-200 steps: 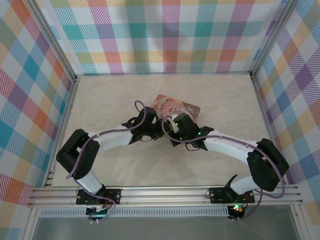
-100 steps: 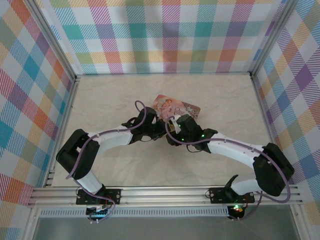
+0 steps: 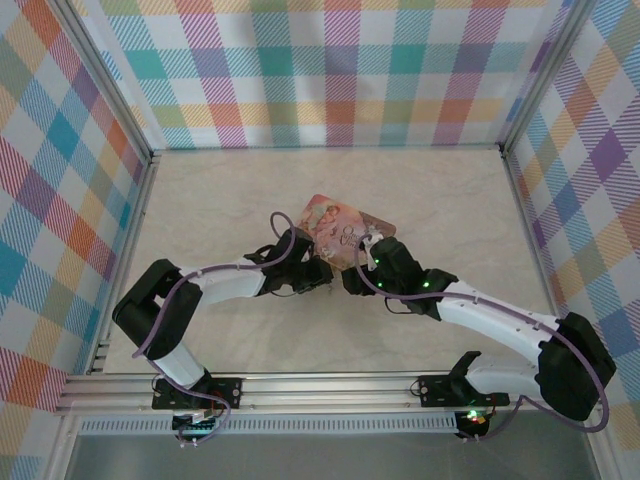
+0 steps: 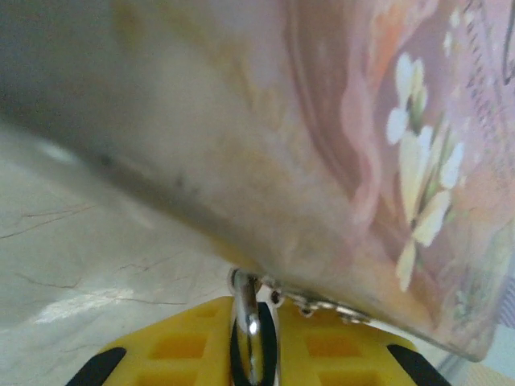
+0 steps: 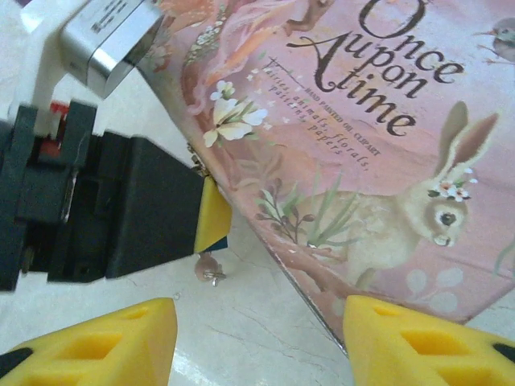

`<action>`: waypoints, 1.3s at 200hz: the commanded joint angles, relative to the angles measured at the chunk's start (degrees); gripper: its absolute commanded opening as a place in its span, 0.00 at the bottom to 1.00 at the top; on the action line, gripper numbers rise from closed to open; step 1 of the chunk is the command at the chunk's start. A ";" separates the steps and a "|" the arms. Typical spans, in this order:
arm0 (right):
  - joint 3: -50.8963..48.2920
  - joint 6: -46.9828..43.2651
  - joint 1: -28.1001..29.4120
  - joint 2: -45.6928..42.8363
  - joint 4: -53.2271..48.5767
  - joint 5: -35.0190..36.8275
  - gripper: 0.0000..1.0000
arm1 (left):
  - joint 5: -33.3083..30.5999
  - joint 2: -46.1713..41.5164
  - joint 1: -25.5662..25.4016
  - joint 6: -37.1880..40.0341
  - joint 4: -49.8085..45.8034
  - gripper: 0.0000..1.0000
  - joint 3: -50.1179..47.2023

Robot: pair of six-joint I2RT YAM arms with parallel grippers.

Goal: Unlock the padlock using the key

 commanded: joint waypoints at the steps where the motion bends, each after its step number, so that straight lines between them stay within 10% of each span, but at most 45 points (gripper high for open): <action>1: -0.58 4.48 -0.79 0.03 -1.01 1.76 0.58 | -6.31 -1.64 -2.04 5.98 -8.82 0.28 3.46; 138: 1.19 13.95 -7.84 -0.87 -6.87 5.28 0.66 | -16.03 -13.68 3.22 17.92 -20.98 0.56 9.28; 260: 3.51 16.24 -16.13 5.89 -0.56 -4.58 0.79 | -3.16 10.23 17.59 22.33 -18.38 0.61 28.08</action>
